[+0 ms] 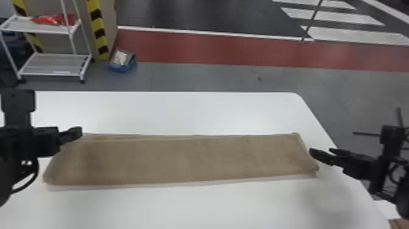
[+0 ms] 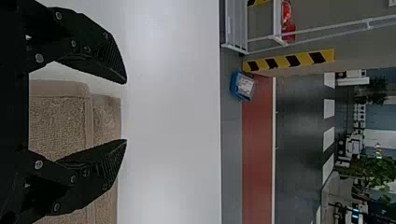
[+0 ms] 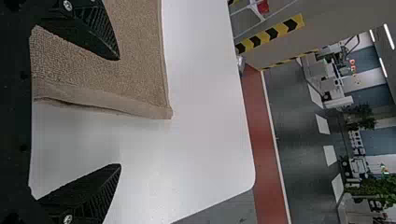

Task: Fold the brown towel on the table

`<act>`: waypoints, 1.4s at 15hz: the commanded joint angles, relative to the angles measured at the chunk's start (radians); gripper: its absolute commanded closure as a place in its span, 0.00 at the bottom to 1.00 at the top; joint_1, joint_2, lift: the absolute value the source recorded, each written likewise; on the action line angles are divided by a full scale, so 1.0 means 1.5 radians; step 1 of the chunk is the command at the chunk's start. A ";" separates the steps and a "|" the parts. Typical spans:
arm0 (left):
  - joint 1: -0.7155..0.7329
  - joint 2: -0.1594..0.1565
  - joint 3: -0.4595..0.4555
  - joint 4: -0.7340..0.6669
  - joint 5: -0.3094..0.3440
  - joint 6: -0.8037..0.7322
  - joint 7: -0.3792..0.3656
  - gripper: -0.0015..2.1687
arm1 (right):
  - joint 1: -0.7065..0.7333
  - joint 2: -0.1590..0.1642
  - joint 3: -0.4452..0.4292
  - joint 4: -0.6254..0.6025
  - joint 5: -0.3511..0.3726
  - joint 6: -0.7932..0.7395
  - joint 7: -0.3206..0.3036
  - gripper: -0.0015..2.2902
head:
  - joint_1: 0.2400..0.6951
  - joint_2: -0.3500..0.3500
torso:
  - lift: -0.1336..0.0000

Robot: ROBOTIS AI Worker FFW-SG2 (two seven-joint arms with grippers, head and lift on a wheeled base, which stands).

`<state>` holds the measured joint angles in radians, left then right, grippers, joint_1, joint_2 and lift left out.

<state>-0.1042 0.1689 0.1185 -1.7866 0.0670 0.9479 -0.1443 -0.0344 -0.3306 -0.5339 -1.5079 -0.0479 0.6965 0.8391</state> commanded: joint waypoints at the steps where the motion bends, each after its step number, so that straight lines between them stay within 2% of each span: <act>1: -0.013 0.004 0.000 0.033 -0.011 -0.007 -0.001 0.25 | -0.001 0.002 -0.002 0.000 -0.001 0.000 0.000 0.03 | 1.00 0.27 | 0.12; 6: 0.022 0.006 0.040 0.019 -0.006 -0.009 -0.025 0.25 | 0.001 0.002 -0.014 0.004 -0.001 -0.007 0.000 0.03 | 1.00 0.29 | 0.12; 12: 0.045 0.007 0.044 0.004 0.011 0.008 -0.052 0.25 | -0.002 0.004 -0.005 0.007 -0.002 -0.005 0.000 0.03 | 1.00 0.30 | 0.12; 14: 0.042 0.006 0.041 0.004 0.015 0.006 -0.050 0.31 | -0.001 0.004 -0.008 0.004 -0.007 0.002 0.000 0.04 | 1.00 0.29 | 0.12; 18: 0.036 0.006 0.037 0.008 0.011 0.008 -0.050 0.31 | 0.000 0.004 -0.014 0.003 -0.008 0.002 0.001 0.04 | 1.00 0.28 | 0.12; 21: 0.035 0.006 0.034 0.008 0.010 0.032 -0.050 0.36 | 0.001 0.003 -0.020 0.004 -0.009 0.002 0.001 0.04 | 1.00 0.28 | 0.12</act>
<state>-0.0513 0.1783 0.1713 -1.7748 0.0823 0.9789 -0.2194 -0.0325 -0.3260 -0.5615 -1.5026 -0.0606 0.6988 0.8406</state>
